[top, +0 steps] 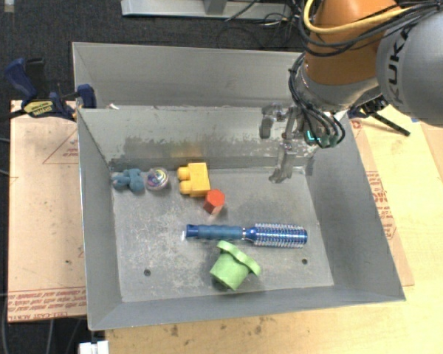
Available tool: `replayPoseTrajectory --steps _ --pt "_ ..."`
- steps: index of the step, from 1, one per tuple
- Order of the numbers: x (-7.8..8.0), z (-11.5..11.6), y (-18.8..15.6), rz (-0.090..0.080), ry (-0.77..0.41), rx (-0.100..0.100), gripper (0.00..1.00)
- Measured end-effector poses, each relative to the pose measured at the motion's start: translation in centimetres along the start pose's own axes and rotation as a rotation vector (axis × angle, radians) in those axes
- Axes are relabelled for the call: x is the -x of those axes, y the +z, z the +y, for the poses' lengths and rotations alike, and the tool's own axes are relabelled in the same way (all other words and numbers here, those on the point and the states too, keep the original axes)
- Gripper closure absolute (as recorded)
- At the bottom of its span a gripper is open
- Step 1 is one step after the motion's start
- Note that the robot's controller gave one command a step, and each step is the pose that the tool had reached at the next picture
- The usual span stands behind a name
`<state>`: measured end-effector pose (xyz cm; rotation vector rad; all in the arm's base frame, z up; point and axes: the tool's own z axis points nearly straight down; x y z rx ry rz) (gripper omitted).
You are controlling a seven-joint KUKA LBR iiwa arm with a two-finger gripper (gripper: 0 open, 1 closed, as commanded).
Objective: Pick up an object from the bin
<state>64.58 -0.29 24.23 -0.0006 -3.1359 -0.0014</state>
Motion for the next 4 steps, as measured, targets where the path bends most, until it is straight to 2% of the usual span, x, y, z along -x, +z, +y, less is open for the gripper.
replayPoseTrajectory --steps 1,2,3,4 --pt "-5.5 0.2 5.9 0.003 -0.018 0.0 0.0" --pt "-11.8 -1.2 17.6 -0.001 -0.32 0.0 0.0" --pt "-11.6 -1.2 17.3 -0.006 -0.32 -0.001 1.0" --pt "-11.6 3.8 3.0 -0.015 -0.375 -0.002 1.0"
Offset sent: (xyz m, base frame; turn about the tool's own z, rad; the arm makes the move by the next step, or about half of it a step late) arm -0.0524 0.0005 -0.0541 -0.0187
